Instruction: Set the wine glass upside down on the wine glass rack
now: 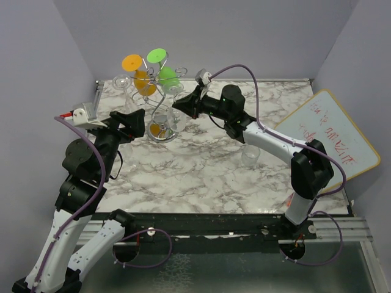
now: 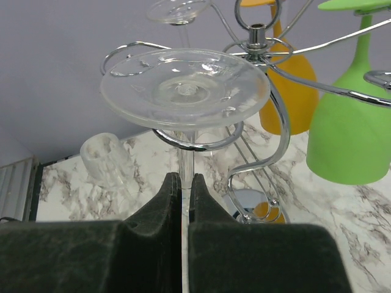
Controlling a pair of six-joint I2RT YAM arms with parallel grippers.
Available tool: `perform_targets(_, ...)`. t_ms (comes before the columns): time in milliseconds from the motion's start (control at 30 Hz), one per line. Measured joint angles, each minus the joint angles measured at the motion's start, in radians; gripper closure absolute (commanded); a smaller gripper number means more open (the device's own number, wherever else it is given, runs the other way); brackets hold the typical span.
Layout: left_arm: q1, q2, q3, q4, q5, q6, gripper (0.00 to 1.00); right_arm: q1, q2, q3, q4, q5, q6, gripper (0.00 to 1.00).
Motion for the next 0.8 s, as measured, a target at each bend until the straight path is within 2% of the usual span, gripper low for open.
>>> perform_targets(133, 0.000, 0.002, -0.003, 0.000, 0.000, -0.003, 0.09, 0.000, 0.000, -0.006, -0.003, 0.069, 0.004, 0.98)
perform_targets(267, 0.000, 0.003, -0.014, -0.001, 0.000, -0.004, 0.09, 0.000, 0.002, -0.006, -0.003, 0.116, 0.008, 0.90)
perform_targets(633, 0.000, 0.063, -0.027, 0.001, 0.011, -0.023, 0.06, 0.001, 0.004, -0.043, 0.006, 0.119, 0.006, 0.73)
perform_targets(800, 0.000, 0.092, -0.032, 0.001, 0.028, -0.033, 0.01, 0.001, 0.004, -0.046, 0.006, 0.108, -0.002, 0.63)
